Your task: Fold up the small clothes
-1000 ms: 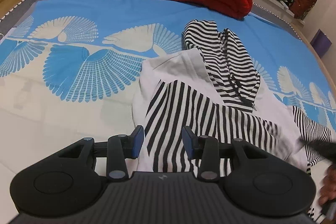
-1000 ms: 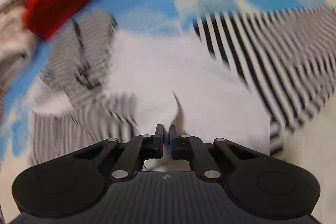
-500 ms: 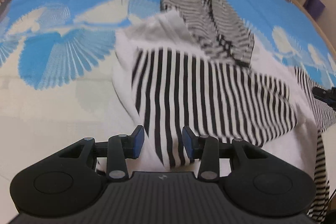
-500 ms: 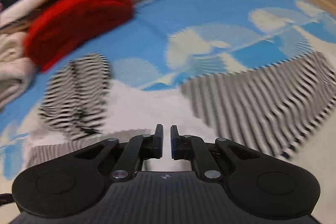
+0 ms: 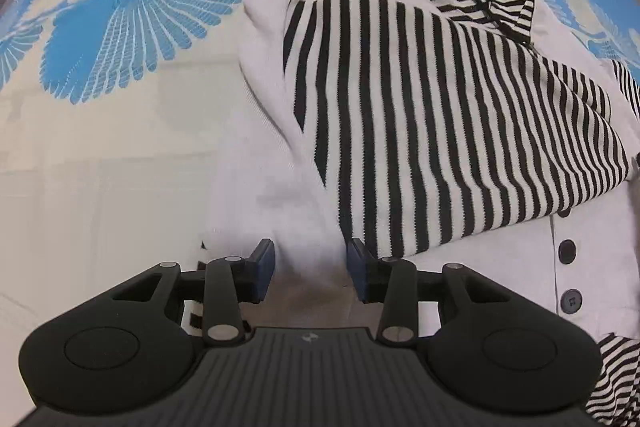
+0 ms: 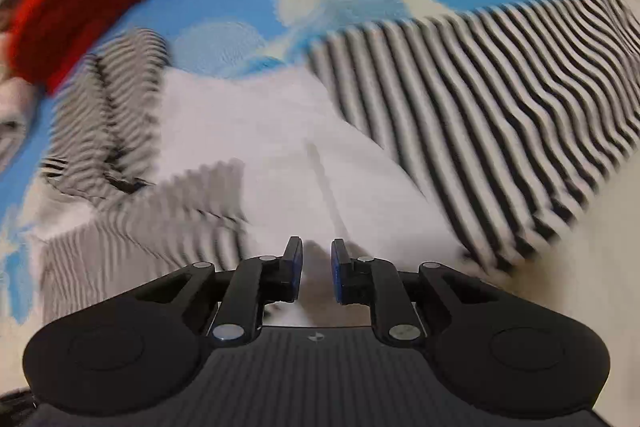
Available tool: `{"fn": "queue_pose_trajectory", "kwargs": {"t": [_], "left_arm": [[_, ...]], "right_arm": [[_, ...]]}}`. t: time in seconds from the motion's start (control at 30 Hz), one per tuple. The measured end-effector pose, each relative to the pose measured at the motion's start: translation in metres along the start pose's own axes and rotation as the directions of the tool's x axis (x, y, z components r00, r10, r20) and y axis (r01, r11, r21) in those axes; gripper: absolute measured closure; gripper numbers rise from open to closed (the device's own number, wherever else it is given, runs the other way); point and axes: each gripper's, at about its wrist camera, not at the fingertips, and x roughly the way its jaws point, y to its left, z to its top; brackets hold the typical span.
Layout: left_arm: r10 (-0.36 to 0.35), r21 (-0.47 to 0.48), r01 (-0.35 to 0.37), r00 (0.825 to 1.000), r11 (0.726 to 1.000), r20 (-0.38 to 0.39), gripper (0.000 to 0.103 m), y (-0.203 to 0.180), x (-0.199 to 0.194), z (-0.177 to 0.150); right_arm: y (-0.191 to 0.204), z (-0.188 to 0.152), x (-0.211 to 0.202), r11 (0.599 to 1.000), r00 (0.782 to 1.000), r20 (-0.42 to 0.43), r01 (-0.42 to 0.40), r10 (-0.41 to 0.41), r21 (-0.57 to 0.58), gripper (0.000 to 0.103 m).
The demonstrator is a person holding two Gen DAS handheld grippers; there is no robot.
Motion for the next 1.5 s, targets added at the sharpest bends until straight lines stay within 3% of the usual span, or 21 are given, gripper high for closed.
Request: {"fn": "queue_pose_trajectory", "kwargs": {"t": [0.07,0.17,0.27,0.57,0.8,0.93,1.13,1.2,1.27,1.37,1.5], "left_arm": [[-0.008,0.014,0.007,0.998,1.0,0.067,0.058,-0.006,-0.018,0.003],[-0.02,0.044,0.011,0.979,0.999,0.203,0.052,-0.02,-0.057,0.007],[-0.049,0.07,0.031,0.962,0.997,0.269,0.047,-0.036,-0.079,0.006],[-0.087,0.112,0.058,0.958,0.992,0.274,0.045,-0.056,-0.088,0.005],[-0.089,0.094,0.065,0.957,0.993,0.275,0.045,-0.052,-0.087,0.01],[-0.088,0.097,0.063,0.959,0.993,0.271,0.045,-0.055,-0.084,0.011],[-0.087,0.103,0.061,0.961,0.993,0.264,0.045,-0.058,-0.08,0.013],[-0.087,0.102,0.062,0.961,0.993,0.263,0.045,-0.059,-0.079,0.014],[-0.087,0.103,0.061,0.961,0.993,0.264,0.045,-0.059,-0.079,0.014],[-0.087,0.104,0.061,0.961,0.993,0.261,0.045,-0.06,-0.078,0.015],[-0.086,0.109,0.059,0.962,0.992,0.258,0.045,-0.064,-0.076,0.016]], "right_arm": [[-0.004,0.001,-0.015,1.0,0.999,0.04,-0.002,0.001,0.023,0.087],[-0.01,0.007,-0.045,1.0,0.99,0.141,-0.024,0.022,0.012,0.087],[-0.02,0.01,-0.068,0.999,0.977,0.209,-0.041,0.04,0.003,0.087],[-0.074,0.02,-0.103,0.999,0.948,0.319,-0.02,0.004,0.048,0.087],[-0.134,0.038,-0.12,0.992,0.906,0.422,-0.015,-0.04,0.129,0.087],[-0.182,0.05,-0.115,0.967,0.901,0.419,0.002,-0.111,0.253,0.081],[-0.25,0.057,-0.088,0.902,0.906,0.37,0.028,-0.205,0.43,0.081],[-0.262,0.057,-0.076,0.893,0.912,0.353,0.03,-0.208,0.448,0.076],[-0.272,0.058,-0.065,0.883,0.919,0.342,0.01,-0.193,0.47,0.061],[-0.278,0.061,-0.052,0.88,0.927,0.325,0.011,-0.187,0.475,0.048],[-0.28,0.065,-0.039,0.874,0.935,0.303,0.014,-0.183,0.486,0.046]]}}
